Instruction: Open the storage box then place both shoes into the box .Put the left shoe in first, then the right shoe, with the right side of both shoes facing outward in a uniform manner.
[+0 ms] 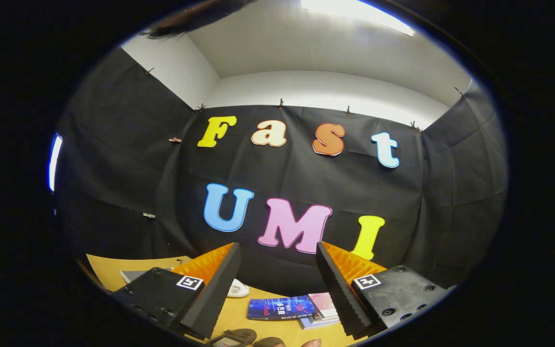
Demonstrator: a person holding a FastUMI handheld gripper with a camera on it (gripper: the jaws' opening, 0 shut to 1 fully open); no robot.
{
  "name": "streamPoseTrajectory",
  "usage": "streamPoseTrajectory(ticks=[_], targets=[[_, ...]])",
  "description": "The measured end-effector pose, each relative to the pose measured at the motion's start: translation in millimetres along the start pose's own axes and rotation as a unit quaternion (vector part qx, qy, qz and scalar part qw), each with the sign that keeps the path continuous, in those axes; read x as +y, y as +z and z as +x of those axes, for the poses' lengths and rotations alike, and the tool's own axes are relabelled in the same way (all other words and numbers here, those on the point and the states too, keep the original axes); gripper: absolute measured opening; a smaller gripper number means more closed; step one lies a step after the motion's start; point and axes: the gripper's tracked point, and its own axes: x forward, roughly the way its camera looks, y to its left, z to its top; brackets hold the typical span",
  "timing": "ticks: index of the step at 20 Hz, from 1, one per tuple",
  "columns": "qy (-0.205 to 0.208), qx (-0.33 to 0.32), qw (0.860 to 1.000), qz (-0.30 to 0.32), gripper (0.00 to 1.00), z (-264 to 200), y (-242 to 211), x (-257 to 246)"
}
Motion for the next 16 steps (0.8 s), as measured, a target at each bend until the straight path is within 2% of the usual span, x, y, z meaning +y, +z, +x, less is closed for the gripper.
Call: streamPoseTrajectory(ticks=[3, 5, 6, 8, 10, 12, 16], targets=[[0.075, 0.033, 0.996, 0.036, 0.97, 12, -22, 36], [0.117, 0.07, 0.988, 0.069, 0.97, 20, -46, 54], [0.137, 0.09, 0.982, 0.09, 0.97, 21, -58, 63], [0.186, 0.134, 0.961, 0.153, 0.97, 24, -87, 90], [0.237, 0.181, 0.925, 0.237, 0.97, 23, -117, 117], [0.268, 0.236, 0.876, 0.325, 0.97, 24, -148, 138], [0.283, 0.344, 0.797, 0.409, 0.97, 26, -223, 168]])
